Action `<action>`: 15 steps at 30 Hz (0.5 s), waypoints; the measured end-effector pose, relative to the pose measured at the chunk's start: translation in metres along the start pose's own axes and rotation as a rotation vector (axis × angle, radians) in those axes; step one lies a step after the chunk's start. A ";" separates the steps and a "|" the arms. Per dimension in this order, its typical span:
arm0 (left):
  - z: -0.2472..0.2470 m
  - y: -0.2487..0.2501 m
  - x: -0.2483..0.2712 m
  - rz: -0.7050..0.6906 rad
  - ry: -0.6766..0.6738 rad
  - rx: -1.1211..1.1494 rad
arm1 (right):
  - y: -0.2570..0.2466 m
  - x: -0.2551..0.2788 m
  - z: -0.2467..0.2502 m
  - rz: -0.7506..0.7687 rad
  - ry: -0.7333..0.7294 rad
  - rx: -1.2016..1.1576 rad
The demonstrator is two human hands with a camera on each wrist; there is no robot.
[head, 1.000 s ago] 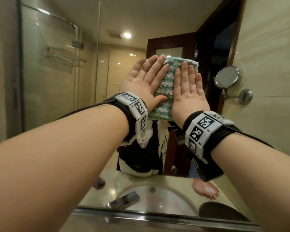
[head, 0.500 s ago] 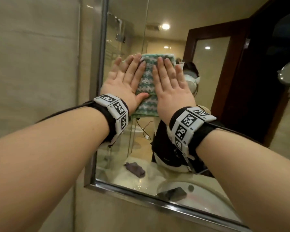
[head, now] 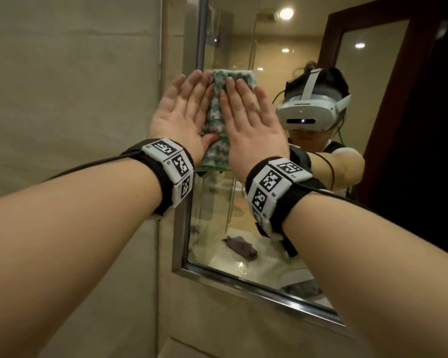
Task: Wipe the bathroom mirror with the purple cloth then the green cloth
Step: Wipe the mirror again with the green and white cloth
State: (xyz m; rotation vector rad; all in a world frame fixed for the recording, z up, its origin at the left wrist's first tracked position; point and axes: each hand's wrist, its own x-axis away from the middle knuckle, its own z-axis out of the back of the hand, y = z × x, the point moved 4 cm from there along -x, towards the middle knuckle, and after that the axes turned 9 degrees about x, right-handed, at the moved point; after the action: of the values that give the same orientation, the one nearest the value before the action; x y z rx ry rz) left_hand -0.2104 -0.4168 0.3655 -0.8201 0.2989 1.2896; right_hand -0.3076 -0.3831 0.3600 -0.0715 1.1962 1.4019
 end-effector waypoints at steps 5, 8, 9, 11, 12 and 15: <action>0.008 0.009 0.002 0.006 0.021 0.089 | 0.018 0.019 -0.003 0.020 -0.002 0.013; 0.019 0.030 0.006 -0.014 0.021 0.146 | 0.038 0.033 -0.006 0.015 -0.002 0.020; 0.024 0.038 0.007 -0.024 0.023 0.157 | 0.046 0.039 -0.006 0.012 -0.006 0.024; 0.035 0.055 0.009 -0.045 0.034 0.170 | 0.064 0.052 -0.009 0.006 -0.017 0.042; 0.041 0.063 0.010 -0.055 0.040 0.176 | 0.073 0.059 -0.010 0.001 -0.022 0.053; 0.062 0.090 0.013 -0.094 0.051 0.202 | 0.103 0.082 -0.011 -0.026 -0.050 0.088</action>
State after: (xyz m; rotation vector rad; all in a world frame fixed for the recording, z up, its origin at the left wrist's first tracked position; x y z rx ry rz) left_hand -0.3051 -0.3600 0.3669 -0.6878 0.4196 1.1316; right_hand -0.4146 -0.3066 0.3611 0.0097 1.2096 1.3198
